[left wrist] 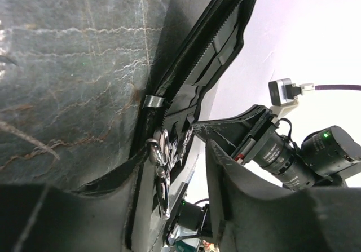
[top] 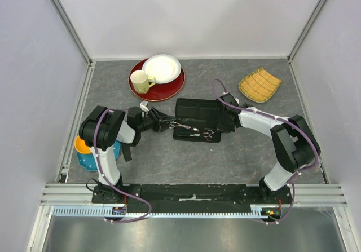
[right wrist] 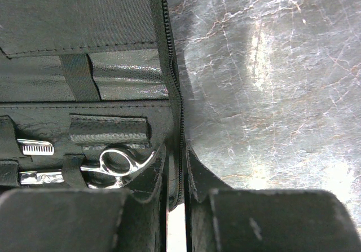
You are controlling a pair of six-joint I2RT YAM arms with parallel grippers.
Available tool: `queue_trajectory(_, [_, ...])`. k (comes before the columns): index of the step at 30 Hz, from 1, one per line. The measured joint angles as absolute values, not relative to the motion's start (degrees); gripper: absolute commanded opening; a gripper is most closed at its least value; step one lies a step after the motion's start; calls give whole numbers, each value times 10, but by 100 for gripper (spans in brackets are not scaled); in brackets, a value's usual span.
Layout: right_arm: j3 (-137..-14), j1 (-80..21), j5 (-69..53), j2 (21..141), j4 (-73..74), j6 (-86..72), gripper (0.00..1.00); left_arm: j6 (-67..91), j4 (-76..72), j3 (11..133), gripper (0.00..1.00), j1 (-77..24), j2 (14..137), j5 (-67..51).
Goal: Sort the hair-cutting tools
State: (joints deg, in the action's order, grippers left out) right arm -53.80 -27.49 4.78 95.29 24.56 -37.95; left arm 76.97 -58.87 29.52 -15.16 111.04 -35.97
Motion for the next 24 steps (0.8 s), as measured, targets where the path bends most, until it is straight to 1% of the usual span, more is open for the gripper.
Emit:
queue_trajectory(1, [-538,-275,48,953,246,-380,0,769,-584,295,56,-153,1110,-360])
queue_trajectory(4, [-538,-275,48,952,246,-380,0,758,-541,294,62,-155,1092,-357])
queue_trajectory(9, [-536,-275,52,951,245,-382,0,698,-406,303,67,-159,1022,-331])
queue_trajectory(13, [-533,-275,57,949,242,-387,0,653,-302,313,68,-160,976,-301])
queue_trajectory(15, [-533,-275,58,948,241,-389,0,635,-262,315,66,-161,959,-289])
queue_trajectory(18, [-532,-275,59,948,241,-390,0,615,-224,317,54,-163,946,-281])
queue_trajectory(19, [-531,-275,59,948,240,-391,0,610,-216,318,48,-163,945,-279])
queue_trajectory(21, [-531,-275,59,948,240,-392,0,602,-204,319,43,-165,944,-273])
queue_trajectory(22, [-531,-275,59,948,240,-392,0,598,-196,319,38,-166,944,-271])
queue_trajectory(24, [-531,-275,59,948,240,-392,0,593,-187,320,35,-168,944,-270])
